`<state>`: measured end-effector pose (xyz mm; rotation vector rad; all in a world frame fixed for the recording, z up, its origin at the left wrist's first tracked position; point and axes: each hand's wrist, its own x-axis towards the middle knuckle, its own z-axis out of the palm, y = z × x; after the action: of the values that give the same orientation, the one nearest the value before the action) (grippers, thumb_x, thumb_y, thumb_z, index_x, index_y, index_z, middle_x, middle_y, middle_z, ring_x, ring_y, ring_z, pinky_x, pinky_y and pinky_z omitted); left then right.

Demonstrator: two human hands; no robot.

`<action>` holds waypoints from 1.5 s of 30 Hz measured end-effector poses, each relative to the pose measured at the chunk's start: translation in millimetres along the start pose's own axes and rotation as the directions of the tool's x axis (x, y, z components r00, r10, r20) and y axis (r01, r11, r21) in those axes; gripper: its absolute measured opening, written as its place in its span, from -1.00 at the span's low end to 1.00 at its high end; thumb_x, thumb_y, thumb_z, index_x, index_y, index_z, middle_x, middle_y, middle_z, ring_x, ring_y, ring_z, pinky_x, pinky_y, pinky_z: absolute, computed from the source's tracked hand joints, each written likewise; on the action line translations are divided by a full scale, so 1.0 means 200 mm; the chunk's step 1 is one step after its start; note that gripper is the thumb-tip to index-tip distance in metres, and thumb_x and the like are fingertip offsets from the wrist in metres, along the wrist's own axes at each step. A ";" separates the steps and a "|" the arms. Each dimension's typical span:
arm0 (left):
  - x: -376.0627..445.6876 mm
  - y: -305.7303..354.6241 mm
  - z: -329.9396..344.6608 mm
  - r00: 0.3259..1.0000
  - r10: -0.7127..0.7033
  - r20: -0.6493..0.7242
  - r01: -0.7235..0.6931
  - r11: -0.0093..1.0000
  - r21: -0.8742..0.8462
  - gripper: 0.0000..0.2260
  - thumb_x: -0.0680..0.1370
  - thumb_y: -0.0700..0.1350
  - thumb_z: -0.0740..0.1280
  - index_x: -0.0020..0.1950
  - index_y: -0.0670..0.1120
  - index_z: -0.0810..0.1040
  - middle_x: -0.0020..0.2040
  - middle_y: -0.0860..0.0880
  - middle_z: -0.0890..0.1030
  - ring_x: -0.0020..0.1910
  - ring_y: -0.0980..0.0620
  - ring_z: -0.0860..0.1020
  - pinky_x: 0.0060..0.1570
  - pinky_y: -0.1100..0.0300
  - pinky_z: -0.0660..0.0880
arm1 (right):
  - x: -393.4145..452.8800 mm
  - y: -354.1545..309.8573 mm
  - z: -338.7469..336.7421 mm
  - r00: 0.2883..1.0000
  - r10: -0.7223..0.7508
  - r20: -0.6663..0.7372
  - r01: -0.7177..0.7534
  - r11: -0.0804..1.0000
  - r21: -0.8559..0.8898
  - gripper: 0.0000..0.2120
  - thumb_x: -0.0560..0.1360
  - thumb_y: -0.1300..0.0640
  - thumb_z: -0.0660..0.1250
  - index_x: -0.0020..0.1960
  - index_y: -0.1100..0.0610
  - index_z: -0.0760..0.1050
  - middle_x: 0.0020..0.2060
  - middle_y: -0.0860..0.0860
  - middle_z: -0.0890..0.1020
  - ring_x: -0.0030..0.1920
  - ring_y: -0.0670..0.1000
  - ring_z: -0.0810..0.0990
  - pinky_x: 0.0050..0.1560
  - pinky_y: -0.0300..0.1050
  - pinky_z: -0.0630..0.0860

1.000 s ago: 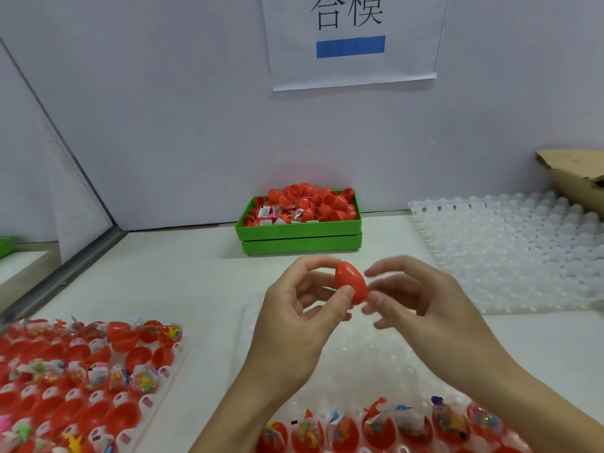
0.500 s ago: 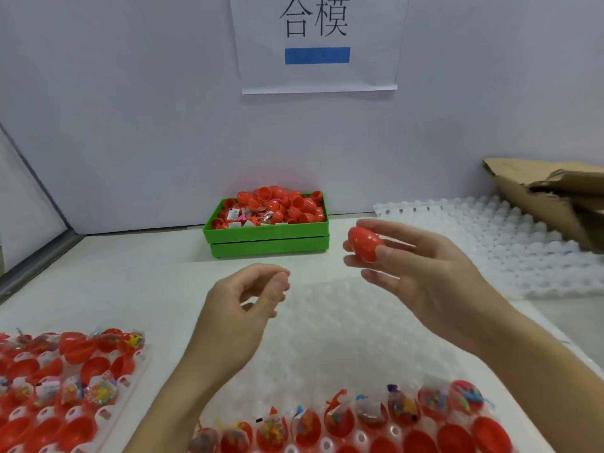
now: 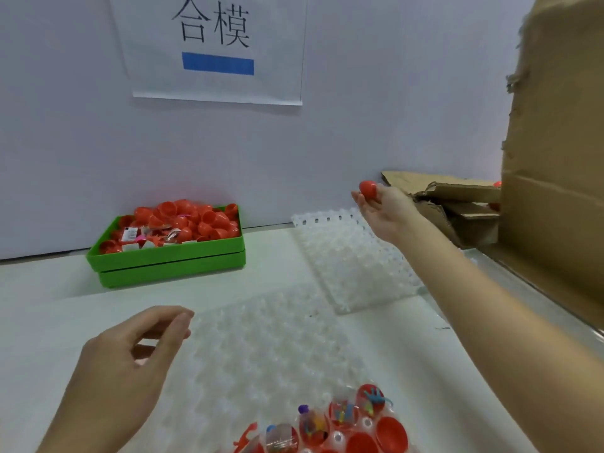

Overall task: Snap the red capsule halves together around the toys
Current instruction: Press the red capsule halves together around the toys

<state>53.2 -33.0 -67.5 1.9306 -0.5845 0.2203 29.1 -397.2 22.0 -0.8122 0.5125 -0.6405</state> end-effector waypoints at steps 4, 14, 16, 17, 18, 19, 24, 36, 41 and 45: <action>0.02 -0.05 0.01 0.999 0.002 -0.032 0.000 0.999 0.046 -0.71 0.37 0.39 0.22 -0.11 0.32 0.63 -0.24 0.21 0.68 -0.24 0.22 0.65 -0.27 0.19 0.59 | 0.28 -0.15 0.04 0.967 -0.052 -0.250 0.108 0.970 0.217 -0.71 0.65 0.33 0.17 0.35 0.35 0.36 0.22 0.26 0.53 0.05 0.11 0.62 0.02 -0.19 0.59; 0.08 -0.10 0.08 0.999 0.035 -0.008 -0.034 0.992 0.125 -0.63 0.46 -0.25 0.48 -0.32 0.26 0.65 -0.48 0.18 0.60 -0.35 0.17 0.62 -0.26 0.50 0.49 | 0.43 -0.15 -0.02 1.000 -0.025 0.011 0.023 0.988 0.154 -0.64 0.65 0.30 0.00 0.41 0.37 0.31 0.35 0.28 0.47 0.22 0.20 0.56 0.14 -0.10 0.55; 0.08 -0.10 0.05 0.996 0.001 0.090 -0.020 0.976 0.218 -0.53 0.48 -0.36 0.43 -0.44 0.18 0.64 -0.49 0.16 0.59 -0.38 0.18 0.61 -0.30 0.43 0.51 | 0.32 -0.04 -0.02 0.986 0.060 0.155 -0.022 0.971 -0.240 -0.71 0.62 0.35 0.10 0.27 0.37 0.47 0.04 0.17 0.67 -0.08 0.08 0.67 -0.15 -0.20 0.56; 0.08 -0.07 0.02 0.992 0.051 0.111 -0.082 0.953 0.290 -0.59 0.51 -0.22 0.41 -0.49 0.14 0.62 -0.49 0.21 0.58 -0.41 0.21 0.59 -0.35 0.39 0.51 | 0.26 0.02 -0.03 0.969 0.094 0.227 0.003 0.920 -0.393 -0.73 0.59 0.36 0.15 0.22 0.36 0.52 -0.11 0.13 0.70 -0.18 0.04 0.67 -0.22 -0.23 0.55; 0.09 -0.01 -0.01 0.988 0.106 0.113 -0.140 0.928 0.345 -0.65 0.50 -0.06 0.34 -0.50 0.15 0.59 -0.47 0.23 0.57 -0.44 0.24 0.56 -0.42 0.39 0.48 | 0.19 0.06 -0.03 0.948 0.128 0.292 0.043 0.856 -0.514 -0.74 0.58 0.38 0.17 0.17 0.32 0.57 -0.20 0.10 0.70 -0.24 0.02 0.67 -0.27 -0.25 0.53; 0.10 0.02 -0.04 0.982 0.165 0.096 -0.189 0.909 0.371 -0.73 0.44 0.05 0.28 -0.47 0.17 0.56 -0.46 0.25 0.55 -0.46 0.27 0.53 -0.46 0.41 0.45 | 0.12 0.10 -0.02 0.920 0.166 0.354 0.091 0.789 -0.608 -0.75 0.57 0.38 0.19 0.10 0.28 0.62 -0.24 0.09 0.69 -0.27 0.02 0.66 -0.29 -0.25 0.51; 0.09 -0.07 -0.17 0.991 0.061 0.115 -0.105 0.898 0.427 -0.60 0.57 -0.06 0.37 -0.45 -0.01 0.37 -0.46 0.04 0.42 -0.37 0.08 0.43 -0.30 0.25 0.37 | -0.33 0.33 0.09 0.629 0.400 0.667 0.524 0.415 -0.744 -0.70 0.57 0.33 0.25 -0.08 0.02 0.69 -0.25 0.03 0.72 -0.25 -0.04 0.67 -0.26 -0.26 0.50; 0.08 -0.16 -0.29 0.989 -0.146 0.026 0.124 0.910 0.395 -0.71 0.63 -0.01 0.24 -0.30 -0.02 0.43 -0.34 0.00 0.51 -0.34 -0.01 0.49 -0.22 -0.04 0.54 | -0.92 0.82 0.36 0.166 0.482 0.860 0.939 0.190 -0.288 -0.84 0.57 0.03 0.35 0.12 -0.13 0.60 -0.11 -0.26 0.60 -0.04 -0.30 0.53 -0.07 -0.40 0.47; 0.08 -0.16 -0.30 0.987 -0.156 0.028 0.135 0.918 0.372 -0.72 0.63 0.01 0.25 -0.27 0.00 0.46 -0.32 0.03 0.54 -0.31 0.01 0.53 -0.22 0.03 0.55 | -0.97 0.85 0.47 0.067 0.603 0.795 0.937 0.236 -0.258 -0.81 0.57 0.08 0.32 0.14 -0.10 0.61 -0.06 -0.24 0.62 -0.01 -0.27 0.56 -0.02 -0.43 0.47; 0.08 -0.17 -0.30 0.990 -0.135 0.036 0.113 0.924 0.366 -0.76 0.62 -0.02 0.27 -0.22 -0.03 0.53 -0.29 0.03 0.57 -0.26 0.04 0.55 -0.21 0.08 0.53 | -0.89 0.67 0.47 0.157 0.603 0.782 0.929 0.178 -0.324 -0.78 0.57 0.10 0.34 0.13 -0.16 0.60 -0.10 -0.26 0.65 -0.04 -0.21 0.61 -0.04 -0.32 0.54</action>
<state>90.2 26.2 -63.3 2.3329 -0.4826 0.1994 8.3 -157.8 2.3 -2.5237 -0.8158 0.2741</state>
